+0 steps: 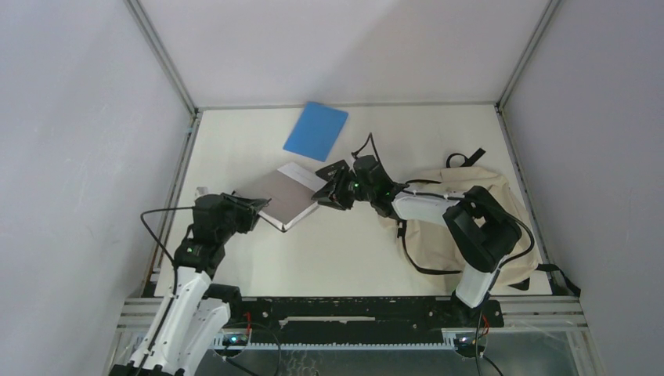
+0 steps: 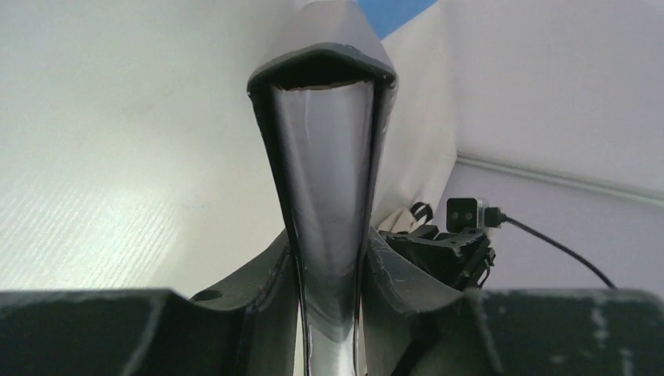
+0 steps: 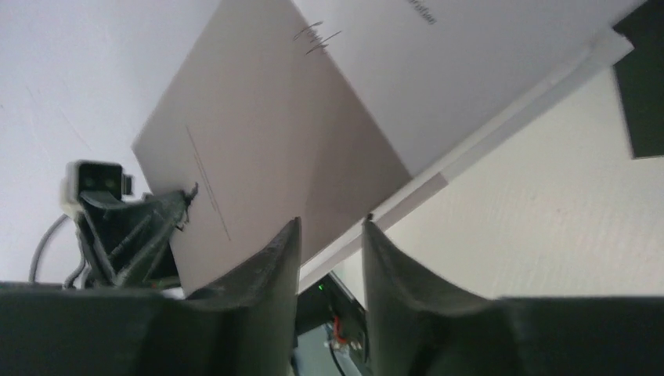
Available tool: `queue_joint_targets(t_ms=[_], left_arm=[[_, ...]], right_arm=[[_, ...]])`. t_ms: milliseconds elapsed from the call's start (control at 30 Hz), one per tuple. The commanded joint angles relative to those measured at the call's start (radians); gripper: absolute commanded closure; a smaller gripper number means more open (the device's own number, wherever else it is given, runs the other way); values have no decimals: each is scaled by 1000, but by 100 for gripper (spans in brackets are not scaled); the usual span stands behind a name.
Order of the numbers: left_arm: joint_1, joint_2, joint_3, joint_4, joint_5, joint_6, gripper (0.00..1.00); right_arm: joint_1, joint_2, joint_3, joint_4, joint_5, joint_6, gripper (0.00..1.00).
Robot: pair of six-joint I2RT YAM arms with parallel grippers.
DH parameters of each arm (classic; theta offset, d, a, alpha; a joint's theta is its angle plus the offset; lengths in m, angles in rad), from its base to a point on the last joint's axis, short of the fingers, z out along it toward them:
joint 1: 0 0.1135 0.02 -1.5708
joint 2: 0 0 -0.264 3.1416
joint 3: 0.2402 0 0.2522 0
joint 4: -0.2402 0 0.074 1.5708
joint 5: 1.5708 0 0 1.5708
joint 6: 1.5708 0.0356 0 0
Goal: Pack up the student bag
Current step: Pick up the book from the center of the board, then place the book in the student bag.
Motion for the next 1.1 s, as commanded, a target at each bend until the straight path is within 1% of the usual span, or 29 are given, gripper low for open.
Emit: queue_joint_targets(t_ms=[0,33,67,133,233,333,400,500,600,633,700,767,833,967,1033,1067], left_arm=[[-11,10,123,-45,-4,155,100],[-10,10,134,-49,-6,169,100],[-10,8,143,-48,-9,181,100],[-9,2,169,-46,-16,210,100],[-9,-6,223,-53,-19,276,100],[-9,-16,306,-91,-25,378,100],[-9,-21,363,-83,11,462,100],[-9,19,445,-7,274,603,100],[-9,116,539,-47,503,661,100],[-9,142,555,-56,562,670,100],[-10,178,559,-59,632,674,100],[-11,193,545,-56,648,673,100],[-13,201,526,-54,657,673,100],[-19,214,499,-46,676,672,100],[-22,227,489,-47,690,675,100],[-23,232,483,-48,693,675,100]], right_arm=[[19,-79,19,-21,-78,-136,48],[13,-103,19,-74,-64,-185,39],[7,-127,19,-123,-50,-220,34],[-10,-183,19,-229,-18,-289,30],[-35,-296,19,-418,110,-390,29],[-54,-425,19,-603,291,-476,28],[-66,-508,19,-706,403,-531,29],[-69,-580,18,-833,546,-597,30],[-72,-588,17,-938,695,-617,30],[-73,-579,17,-969,734,-615,30],[-75,-552,15,-1018,791,-600,30],[-79,-520,2,-1040,826,-584,30],[-92,-488,-23,-1030,819,-578,30],[-150,-465,-104,-926,712,-602,29],[-200,-462,-149,-862,637,-616,35],[-229,-457,-175,-833,600,-625,41]])
